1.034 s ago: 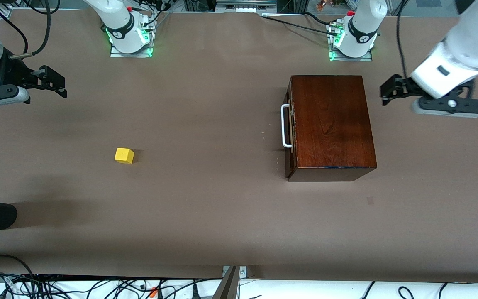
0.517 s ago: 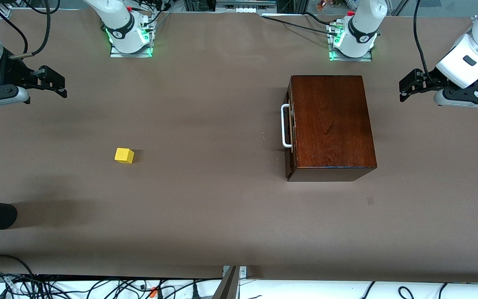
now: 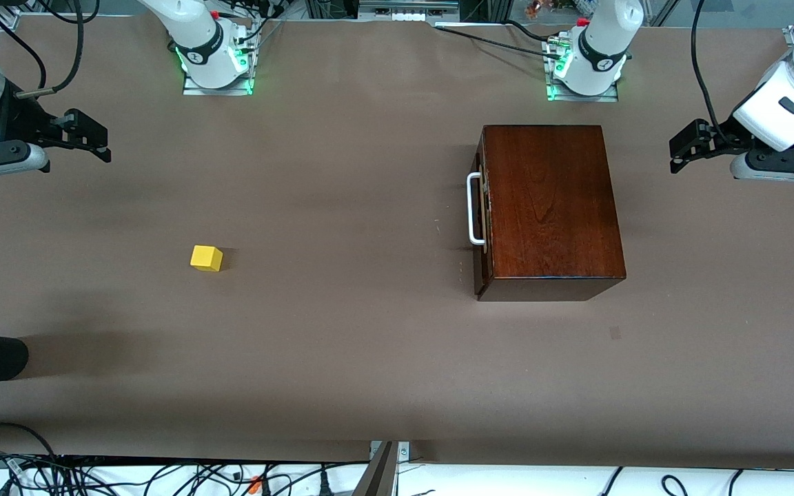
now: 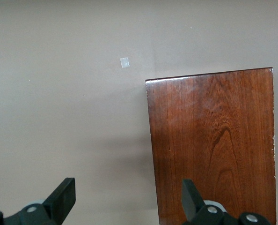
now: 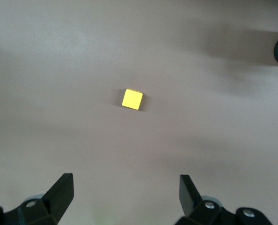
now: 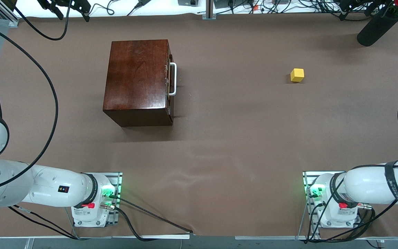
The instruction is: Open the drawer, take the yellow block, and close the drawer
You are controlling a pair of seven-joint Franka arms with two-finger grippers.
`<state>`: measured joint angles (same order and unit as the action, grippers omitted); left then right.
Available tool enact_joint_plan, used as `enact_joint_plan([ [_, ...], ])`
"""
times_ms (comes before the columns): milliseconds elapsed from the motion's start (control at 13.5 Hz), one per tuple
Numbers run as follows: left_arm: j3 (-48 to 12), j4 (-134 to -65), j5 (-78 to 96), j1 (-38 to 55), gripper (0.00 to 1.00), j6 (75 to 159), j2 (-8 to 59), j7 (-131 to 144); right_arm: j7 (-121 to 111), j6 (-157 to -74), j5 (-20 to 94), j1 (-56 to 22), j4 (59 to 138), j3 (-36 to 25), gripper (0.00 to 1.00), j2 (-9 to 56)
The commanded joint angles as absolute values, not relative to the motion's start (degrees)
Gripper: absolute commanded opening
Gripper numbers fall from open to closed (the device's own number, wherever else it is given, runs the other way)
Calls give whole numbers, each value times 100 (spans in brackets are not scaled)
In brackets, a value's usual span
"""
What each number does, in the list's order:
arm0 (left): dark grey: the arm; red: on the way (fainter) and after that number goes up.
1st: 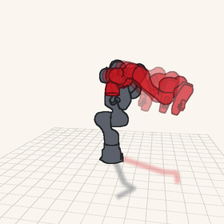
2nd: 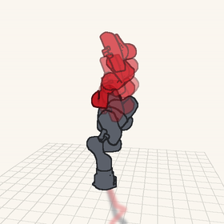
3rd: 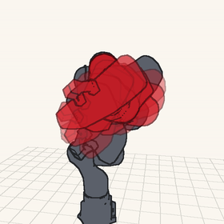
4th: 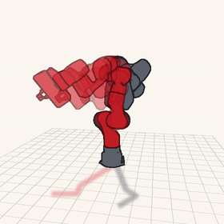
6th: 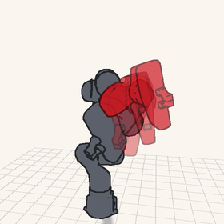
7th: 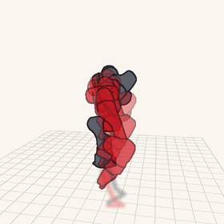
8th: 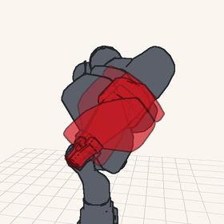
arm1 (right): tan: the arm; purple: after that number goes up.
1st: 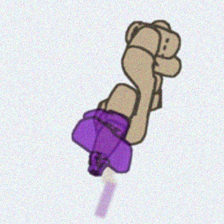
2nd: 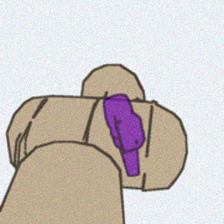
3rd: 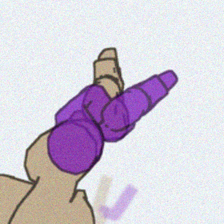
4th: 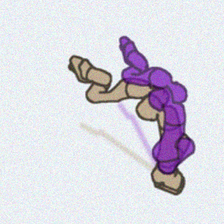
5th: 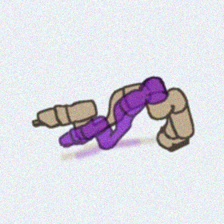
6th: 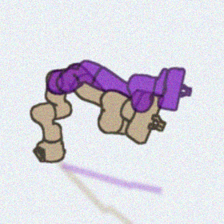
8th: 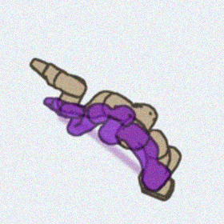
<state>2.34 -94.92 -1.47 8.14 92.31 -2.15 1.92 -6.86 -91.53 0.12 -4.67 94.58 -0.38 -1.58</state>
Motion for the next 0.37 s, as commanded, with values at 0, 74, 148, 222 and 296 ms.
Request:
enact_joint_plan([
  [0,229,-9580,0,756,100,9316,-290,149,-615,-9158,-17,-545,9519,-105,100,-229],
  [74,229,-9580,0,756,100,9316,-290,149,-615,-9158,-9,-545,9519,-105,100,-229],
  [148,220,-9571,0,756,100,9316,-290,149,-615,-9158,-9,-545,9519,-105,100,-229],
  [222,202,-9571,-9,765,100,9316,-290,158,-615,-9158,-9,-536,9519,-97,100,-229],
  [296,185,-9571,-9,756,100,9316,-299,158,-615,-9167,-17,-536,9519,-105,100,-229],
])
